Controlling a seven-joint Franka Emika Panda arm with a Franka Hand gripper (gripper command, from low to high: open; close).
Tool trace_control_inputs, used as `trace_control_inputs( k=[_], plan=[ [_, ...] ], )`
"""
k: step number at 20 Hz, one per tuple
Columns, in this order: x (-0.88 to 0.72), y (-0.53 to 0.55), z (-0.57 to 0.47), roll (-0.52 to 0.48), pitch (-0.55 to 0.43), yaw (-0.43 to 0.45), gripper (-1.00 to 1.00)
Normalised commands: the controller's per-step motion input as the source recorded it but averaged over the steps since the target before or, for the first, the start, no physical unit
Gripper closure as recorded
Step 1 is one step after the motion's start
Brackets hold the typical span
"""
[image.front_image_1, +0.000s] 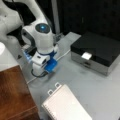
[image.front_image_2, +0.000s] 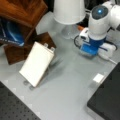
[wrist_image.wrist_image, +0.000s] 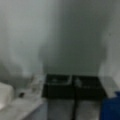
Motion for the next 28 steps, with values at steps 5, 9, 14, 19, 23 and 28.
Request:
trace_control_inputs(
  k=[5,9,14,19,23,28],
  plan=[
    [-0.89,0.06,-0.39,0.007,-0.594,0.057,1.00],
    [-0.90,0.03,-0.32,-0.001,-0.571,0.034,1.00],
    [-0.88,0.01,-0.19,-0.028,-0.529,0.016,1.00],
    [-0.88,0.03,-0.13,-0.040,-0.470,-0.012,1.00],
    [-0.84,0.05,-0.13,-0.024,-0.434,-0.046,1.00],
    [-0.77,0.10,0.02,0.013,-0.380,-0.098,1.00]
  ],
)
